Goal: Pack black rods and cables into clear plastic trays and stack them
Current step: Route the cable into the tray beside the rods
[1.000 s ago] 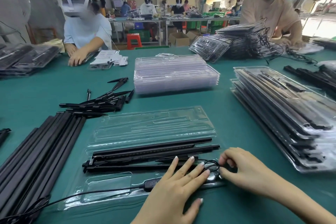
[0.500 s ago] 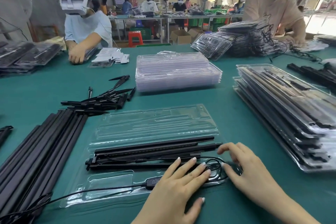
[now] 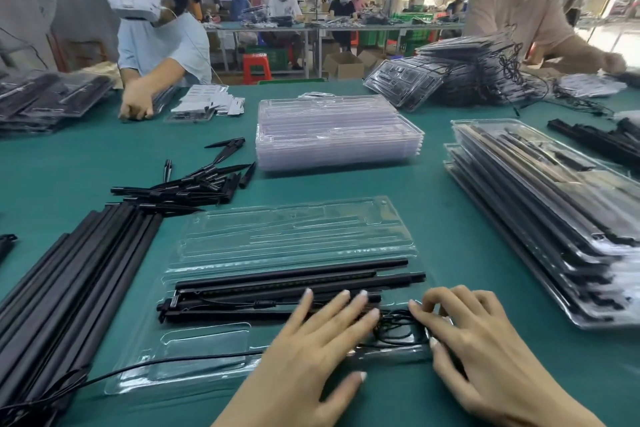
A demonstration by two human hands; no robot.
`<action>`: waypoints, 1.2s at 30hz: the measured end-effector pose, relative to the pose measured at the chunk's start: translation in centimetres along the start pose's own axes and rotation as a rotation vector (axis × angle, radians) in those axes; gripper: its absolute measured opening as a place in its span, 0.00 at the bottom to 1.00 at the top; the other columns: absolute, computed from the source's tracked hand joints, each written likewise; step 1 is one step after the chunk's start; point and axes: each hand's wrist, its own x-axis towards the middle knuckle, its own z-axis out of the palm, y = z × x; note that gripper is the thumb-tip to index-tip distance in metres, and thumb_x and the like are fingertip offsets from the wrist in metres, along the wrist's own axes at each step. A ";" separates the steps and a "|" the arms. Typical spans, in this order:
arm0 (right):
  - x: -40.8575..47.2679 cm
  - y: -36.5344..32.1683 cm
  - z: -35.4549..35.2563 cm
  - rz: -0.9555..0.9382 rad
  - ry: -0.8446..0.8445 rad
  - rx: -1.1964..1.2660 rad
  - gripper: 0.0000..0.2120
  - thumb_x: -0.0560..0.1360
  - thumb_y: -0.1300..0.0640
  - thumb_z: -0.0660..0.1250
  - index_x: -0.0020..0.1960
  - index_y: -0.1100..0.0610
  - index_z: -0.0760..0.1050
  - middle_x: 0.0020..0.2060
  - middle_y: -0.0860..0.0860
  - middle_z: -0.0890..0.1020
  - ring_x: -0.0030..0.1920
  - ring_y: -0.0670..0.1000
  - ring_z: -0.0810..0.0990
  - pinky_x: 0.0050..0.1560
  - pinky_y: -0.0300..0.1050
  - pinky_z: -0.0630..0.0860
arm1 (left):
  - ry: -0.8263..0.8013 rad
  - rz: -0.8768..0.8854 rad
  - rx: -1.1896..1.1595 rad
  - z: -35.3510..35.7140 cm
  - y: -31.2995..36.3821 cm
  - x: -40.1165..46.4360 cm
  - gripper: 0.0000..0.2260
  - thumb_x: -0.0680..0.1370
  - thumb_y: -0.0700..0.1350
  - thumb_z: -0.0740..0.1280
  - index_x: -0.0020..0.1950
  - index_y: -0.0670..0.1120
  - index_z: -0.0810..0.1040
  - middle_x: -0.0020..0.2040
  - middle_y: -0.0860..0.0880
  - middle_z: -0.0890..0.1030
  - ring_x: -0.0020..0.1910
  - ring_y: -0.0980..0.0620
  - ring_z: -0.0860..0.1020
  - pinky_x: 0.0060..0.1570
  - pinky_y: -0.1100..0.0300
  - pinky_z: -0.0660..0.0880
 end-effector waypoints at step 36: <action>-0.4 -0.3 1.8 0.060 0.212 -0.008 0.27 0.81 0.43 0.47 0.52 0.53 0.84 0.44 0.49 0.79 0.45 0.48 0.71 0.47 0.46 0.65 | 0.104 -0.120 -0.050 -1.2 -4.6 -2.4 0.18 0.76 0.60 0.55 0.40 0.58 0.82 0.37 0.61 0.75 0.38 0.62 0.68 0.36 0.67 0.66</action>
